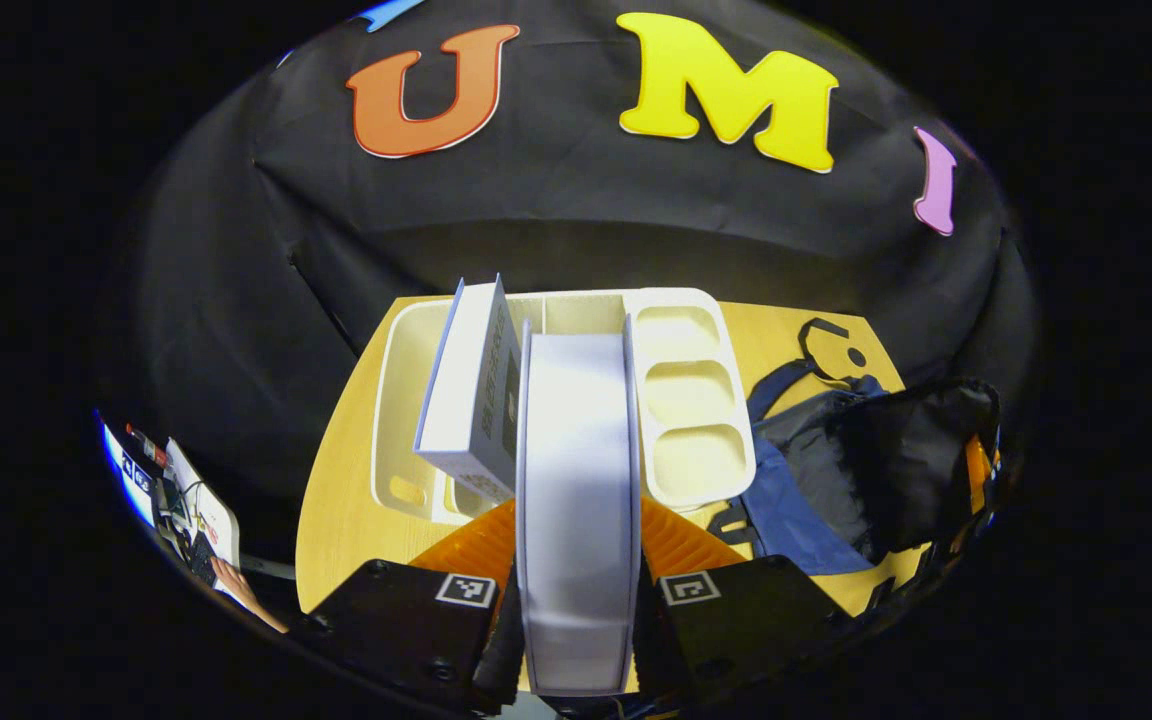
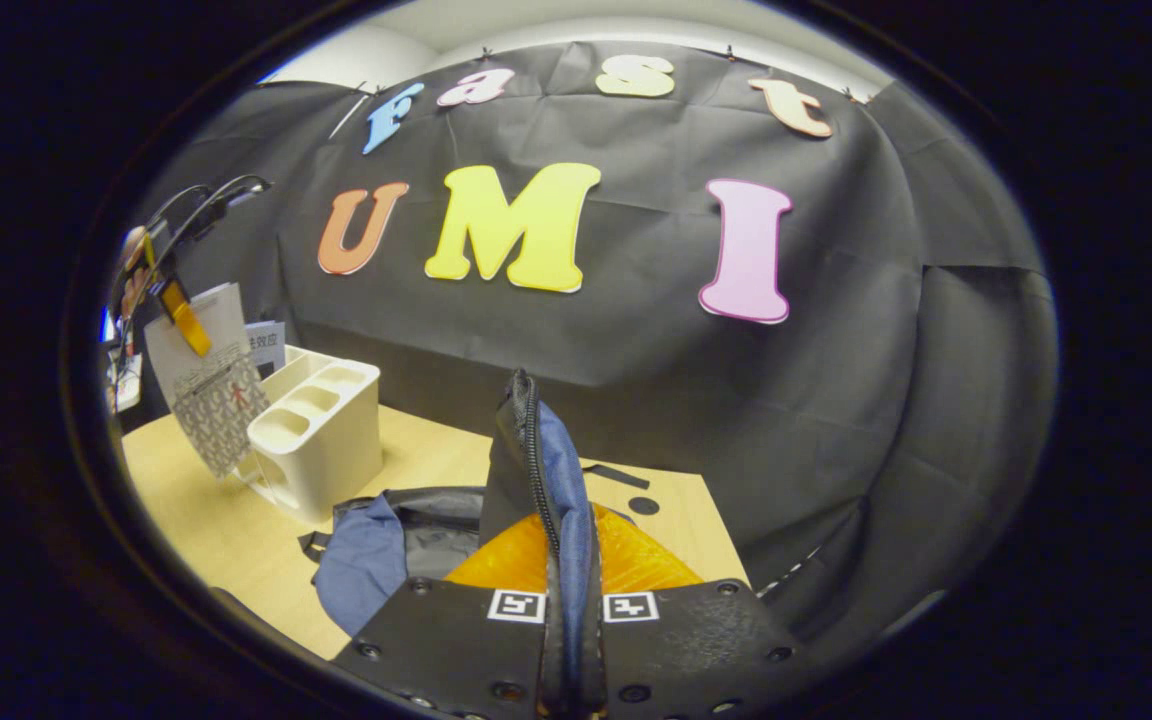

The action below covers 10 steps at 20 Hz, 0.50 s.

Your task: Open the schoolbag, grab two books from the bookshelf and put them into the schoolbag.

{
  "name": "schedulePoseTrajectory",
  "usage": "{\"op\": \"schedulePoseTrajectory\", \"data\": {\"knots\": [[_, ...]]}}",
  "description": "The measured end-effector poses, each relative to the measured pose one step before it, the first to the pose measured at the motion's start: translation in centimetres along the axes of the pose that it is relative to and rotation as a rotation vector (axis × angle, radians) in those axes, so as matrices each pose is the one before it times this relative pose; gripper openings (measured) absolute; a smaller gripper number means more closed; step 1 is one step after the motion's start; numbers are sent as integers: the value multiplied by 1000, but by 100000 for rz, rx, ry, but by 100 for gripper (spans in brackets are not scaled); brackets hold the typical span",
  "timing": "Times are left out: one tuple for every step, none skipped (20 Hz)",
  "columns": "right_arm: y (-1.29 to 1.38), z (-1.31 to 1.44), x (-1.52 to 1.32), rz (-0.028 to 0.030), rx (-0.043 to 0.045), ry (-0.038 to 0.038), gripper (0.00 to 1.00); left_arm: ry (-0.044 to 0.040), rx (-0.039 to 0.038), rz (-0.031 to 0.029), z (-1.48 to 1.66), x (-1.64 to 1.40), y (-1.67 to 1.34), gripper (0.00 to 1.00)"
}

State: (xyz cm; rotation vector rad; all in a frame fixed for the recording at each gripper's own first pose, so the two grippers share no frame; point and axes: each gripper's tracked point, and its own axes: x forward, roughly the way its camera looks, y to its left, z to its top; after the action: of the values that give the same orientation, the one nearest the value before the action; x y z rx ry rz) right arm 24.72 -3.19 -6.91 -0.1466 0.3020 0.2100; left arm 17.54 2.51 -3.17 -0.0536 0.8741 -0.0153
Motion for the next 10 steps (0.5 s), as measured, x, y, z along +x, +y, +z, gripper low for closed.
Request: {"op": "schedulePoseTrajectory", "data": {"knots": [[67,-179,-69,324,1523,234,6,-703,-1591,-1875,-876,-487,-267,45],[-51,7,49,-227,719,156,6,-329,-2684,-2639,-967,-470,-444,45],[-127,-103,137,-284,747,230,6,-243,-3120,-3089,-1114,-557,-370,44],[76,19,-86,302,401,74,7,-48,-3008,-3002,-951,-402,-461,45],[192,142,-1,398,330,105,6,-560,-2889,-2481,-828,-423,-136,44],[123,-104,61,-79,69,403,6,-719,-1594,-1119,-453,-233,127,46],[82,6,70,-219,-524,493,7,-248,-2022,-1175,-756,40,141,46],[111,19,99,-169,-337,241,6,134,-2862,-1477,-613,-14,97,45],[165,-36,53,-277,-306,564,6,449,-2951,-1660,-550,-105,23,46],[66,11,53,-161,-110,352,6,461,-2307,-1439,-410,-220,110,46]]}}
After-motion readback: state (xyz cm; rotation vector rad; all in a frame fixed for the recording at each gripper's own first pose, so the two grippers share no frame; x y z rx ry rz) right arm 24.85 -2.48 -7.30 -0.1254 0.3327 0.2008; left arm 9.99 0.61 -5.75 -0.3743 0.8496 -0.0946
